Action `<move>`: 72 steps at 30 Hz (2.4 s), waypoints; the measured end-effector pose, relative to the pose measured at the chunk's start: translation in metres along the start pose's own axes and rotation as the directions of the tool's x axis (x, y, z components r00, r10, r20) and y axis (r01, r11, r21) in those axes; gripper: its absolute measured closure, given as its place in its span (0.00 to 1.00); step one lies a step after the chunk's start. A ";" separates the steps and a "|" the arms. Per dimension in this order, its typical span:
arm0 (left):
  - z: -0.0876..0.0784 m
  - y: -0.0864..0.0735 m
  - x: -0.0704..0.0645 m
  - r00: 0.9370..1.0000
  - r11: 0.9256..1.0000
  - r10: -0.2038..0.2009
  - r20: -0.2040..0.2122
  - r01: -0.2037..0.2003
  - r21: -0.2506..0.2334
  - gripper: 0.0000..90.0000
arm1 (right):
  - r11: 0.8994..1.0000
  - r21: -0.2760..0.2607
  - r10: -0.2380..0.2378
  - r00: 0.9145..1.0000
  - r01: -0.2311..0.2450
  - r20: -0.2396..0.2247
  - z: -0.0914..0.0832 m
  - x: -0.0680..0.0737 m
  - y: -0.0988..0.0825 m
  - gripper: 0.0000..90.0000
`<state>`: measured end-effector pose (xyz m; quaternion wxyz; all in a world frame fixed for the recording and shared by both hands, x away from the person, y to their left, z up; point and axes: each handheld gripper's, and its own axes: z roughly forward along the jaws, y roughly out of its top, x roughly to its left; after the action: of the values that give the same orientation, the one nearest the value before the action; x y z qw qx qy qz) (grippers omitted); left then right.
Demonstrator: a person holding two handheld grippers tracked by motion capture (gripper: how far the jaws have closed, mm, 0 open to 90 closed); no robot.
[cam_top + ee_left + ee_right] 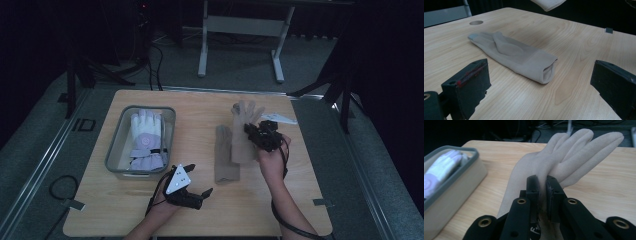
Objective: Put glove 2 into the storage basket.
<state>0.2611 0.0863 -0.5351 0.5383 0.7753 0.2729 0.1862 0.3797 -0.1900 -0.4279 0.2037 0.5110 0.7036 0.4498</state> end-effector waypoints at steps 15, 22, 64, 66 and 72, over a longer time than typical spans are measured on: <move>-0.002 0.000 0.001 1.000 1.000 -0.001 -0.001 0.001 -0.006 0.03 | 0.997 0.072 0.001 0.999 0.002 -0.044 0.047 0.031 -0.023 0.91; -0.002 0.000 0.001 1.000 1.000 0.003 0.000 -0.003 0.004 0.03 | 0.985 0.168 0.042 0.999 -0.039 -0.017 0.070 0.018 -0.056 0.91; 0.006 0.003 0.002 0.998 0.992 -0.051 0.027 0.048 0.118 0.04 | 0.979 0.193 -0.003 0.960 0.060 -0.281 0.057 -0.023 -0.067 0.21; 0.006 0.004 0.002 0.998 0.991 -0.055 0.031 0.051 0.122 0.04 | 0.982 0.177 -0.013 0.957 0.066 -0.288 0.053 -0.025 -0.066 0.21; 0.009 0.010 0.001 0.997 0.991 -0.020 0.077 0.010 0.134 0.05 | 0.982 0.172 -0.016 0.951 0.073 -0.310 0.043 -0.028 -0.060 0.16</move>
<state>0.2690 0.0778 -0.5289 0.4970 0.8141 0.2693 0.1333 0.3913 -0.2015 -0.5055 0.0547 0.4352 0.7762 0.4530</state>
